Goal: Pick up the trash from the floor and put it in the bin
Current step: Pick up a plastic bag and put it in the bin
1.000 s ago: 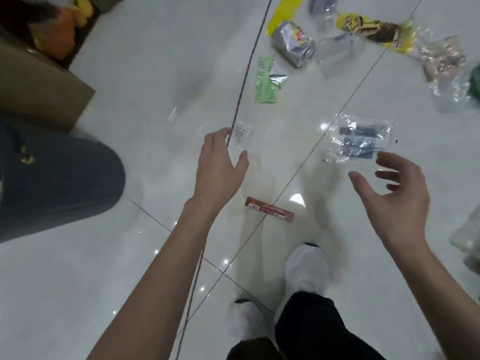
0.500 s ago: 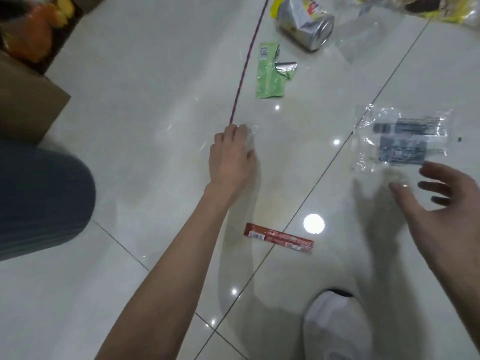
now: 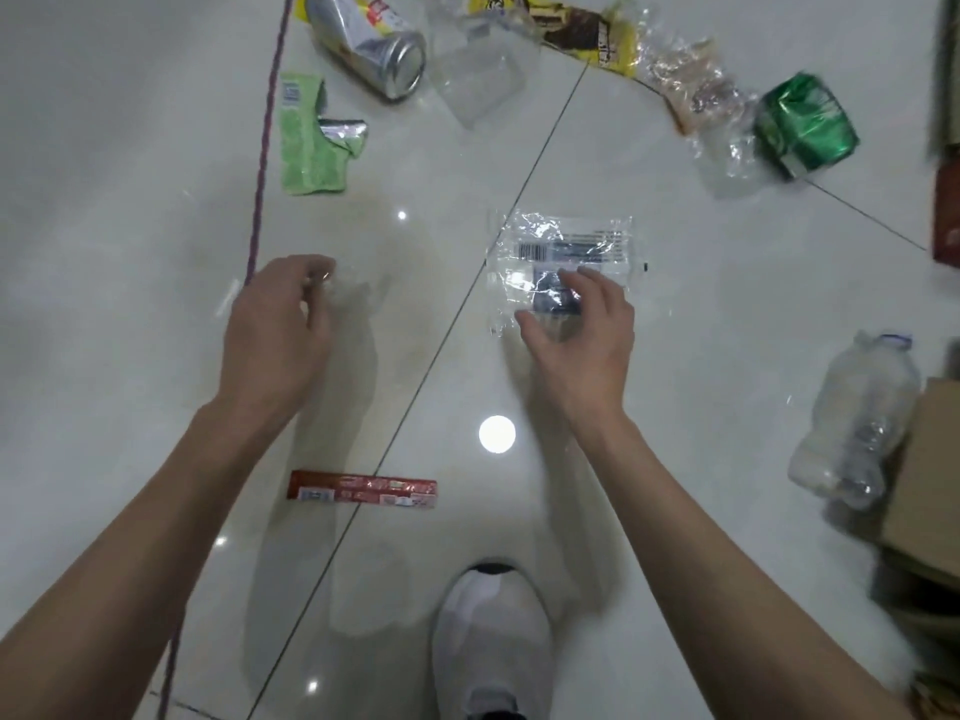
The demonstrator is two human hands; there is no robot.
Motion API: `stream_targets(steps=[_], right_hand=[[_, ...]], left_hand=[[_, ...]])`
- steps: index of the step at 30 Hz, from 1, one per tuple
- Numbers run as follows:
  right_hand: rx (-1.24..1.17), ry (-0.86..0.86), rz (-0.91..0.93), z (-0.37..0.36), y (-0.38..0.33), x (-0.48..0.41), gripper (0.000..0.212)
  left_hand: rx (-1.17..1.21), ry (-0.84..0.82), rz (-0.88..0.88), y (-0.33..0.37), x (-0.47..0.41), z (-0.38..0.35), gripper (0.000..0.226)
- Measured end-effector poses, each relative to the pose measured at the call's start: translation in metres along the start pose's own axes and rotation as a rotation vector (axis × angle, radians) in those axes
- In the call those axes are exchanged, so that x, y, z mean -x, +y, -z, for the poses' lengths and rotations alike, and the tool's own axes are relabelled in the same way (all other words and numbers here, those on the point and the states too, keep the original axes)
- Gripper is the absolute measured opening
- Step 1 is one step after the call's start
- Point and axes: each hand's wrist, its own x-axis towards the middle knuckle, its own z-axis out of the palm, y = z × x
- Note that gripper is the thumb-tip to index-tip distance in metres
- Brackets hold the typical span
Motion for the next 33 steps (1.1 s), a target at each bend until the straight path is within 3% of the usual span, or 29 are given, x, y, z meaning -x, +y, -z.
stream_targets(steps=[6,10,15,19,25,33], right_hand=[[0.138,-0.062,-0.044,-0.023,0.002,0.008,0.07],[0.2,-0.02,0.007,-0.038,0.001,0.024,0.059],[0.148,0.003,0.109,-0.043,-0.009,0.041,0.019],[0.054,-0.027,0.168,-0.022,-0.038,0.044,0.022],[0.003,-0.056,0.224,0.066,-0.138,0.066,0.018],[-0.141,-0.204,0.082,0.228,-0.336,0.111,0.02]], left_hand=[[0.054,-0.044,0.057,0.004,0.007,0.005,0.028],[0.056,-0.027,0.057,0.002,0.011,0.011,0.029],[0.089,-0.011,0.071,0.006,0.019,0.02,0.028],[0.118,0.037,0.081,0.01,0.027,0.047,0.029],[0.166,0.059,0.213,0.061,0.061,0.143,0.029],[0.243,0.092,0.523,0.169,0.087,0.357,0.031]])
